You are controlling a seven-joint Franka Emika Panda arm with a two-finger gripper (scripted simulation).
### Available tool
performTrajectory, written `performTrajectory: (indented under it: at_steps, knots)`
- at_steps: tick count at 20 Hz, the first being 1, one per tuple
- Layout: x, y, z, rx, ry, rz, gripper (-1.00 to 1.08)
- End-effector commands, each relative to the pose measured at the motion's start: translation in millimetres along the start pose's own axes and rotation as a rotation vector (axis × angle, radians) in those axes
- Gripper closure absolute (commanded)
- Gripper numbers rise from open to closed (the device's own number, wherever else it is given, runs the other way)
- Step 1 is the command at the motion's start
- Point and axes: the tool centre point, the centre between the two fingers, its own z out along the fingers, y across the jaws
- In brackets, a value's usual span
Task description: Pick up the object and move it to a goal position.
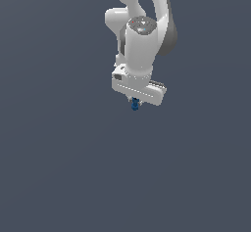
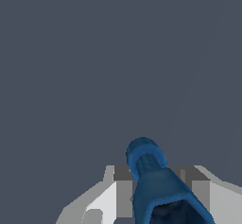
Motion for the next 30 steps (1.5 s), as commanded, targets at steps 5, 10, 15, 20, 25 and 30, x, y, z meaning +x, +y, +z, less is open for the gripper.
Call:
performTrajectory:
  at_steps: [5, 10, 15, 20, 25, 30]
  knots:
    - [10, -10, -66, -0.001, 0.000, 0.000, 1.08]
    - [19, -18, -115, -0.001, 0.000, 0.000, 1.08]
    - [27, -26, -161, -0.001, 0.000, 0.000, 1.08]
    - [35, -33, -199, 0.000, -0.001, 0.000, 1.08]
    - [42, -39, -232, 0.000, -0.001, 0.000, 1.08]
    - [48, -44, -259, 0.000, -0.001, -0.001, 1.08]
